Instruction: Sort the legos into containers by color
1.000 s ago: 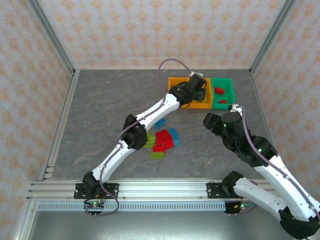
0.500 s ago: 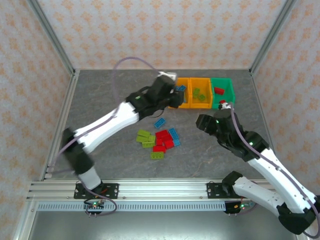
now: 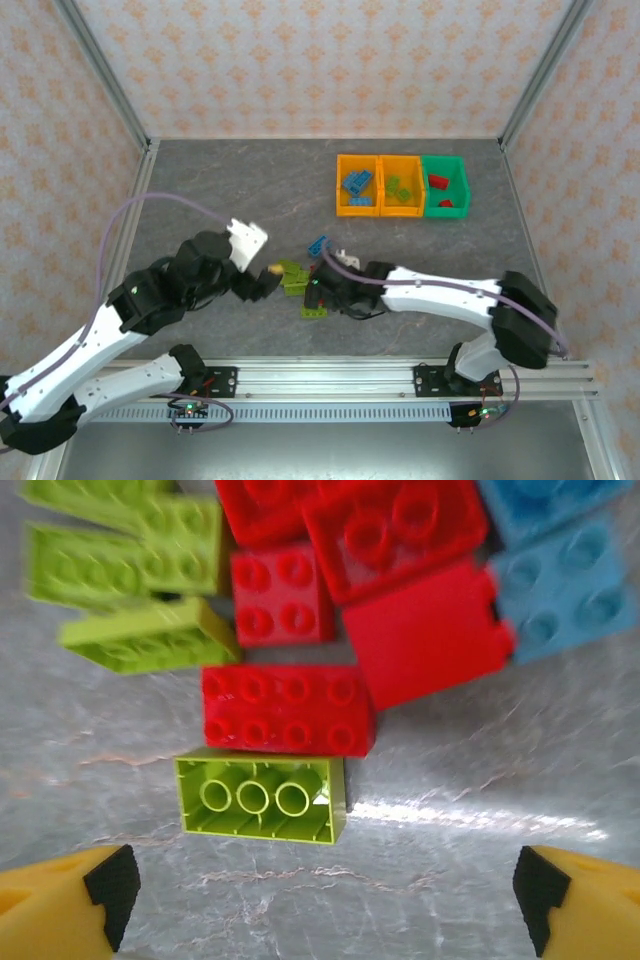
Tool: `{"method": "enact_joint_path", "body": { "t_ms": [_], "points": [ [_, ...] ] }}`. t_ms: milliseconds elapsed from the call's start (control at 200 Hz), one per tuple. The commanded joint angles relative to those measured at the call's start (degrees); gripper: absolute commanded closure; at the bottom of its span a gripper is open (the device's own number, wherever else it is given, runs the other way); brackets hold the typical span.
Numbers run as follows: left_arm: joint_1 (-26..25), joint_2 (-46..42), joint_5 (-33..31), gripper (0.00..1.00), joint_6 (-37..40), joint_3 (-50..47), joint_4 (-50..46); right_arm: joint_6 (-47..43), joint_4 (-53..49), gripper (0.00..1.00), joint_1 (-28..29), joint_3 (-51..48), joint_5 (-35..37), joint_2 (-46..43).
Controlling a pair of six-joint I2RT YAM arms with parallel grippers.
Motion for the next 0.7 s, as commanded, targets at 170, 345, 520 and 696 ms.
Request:
{"method": "enact_joint_path", "body": {
  "t_ms": [170,345,520,696],
  "points": [
    [0.1,-17.2,6.0,0.0,17.4,-14.8,0.2,3.4,1.5,0.01,3.8,7.7,0.8,12.6],
    [0.0,-25.4,7.2,0.0,18.4,-18.4,1.2,3.1,0.5,0.0,4.2,10.8,1.8,17.7],
    [0.0,-27.0,8.7,0.0,19.9,-19.0,0.8,3.0,-4.9,0.22,5.3,13.9,8.8,21.2],
    [0.0,-26.4,9.2,0.0,20.7,-19.1,1.0,3.8,-4.0,0.39,6.0,11.1,9.8,19.0]
  ]
}}
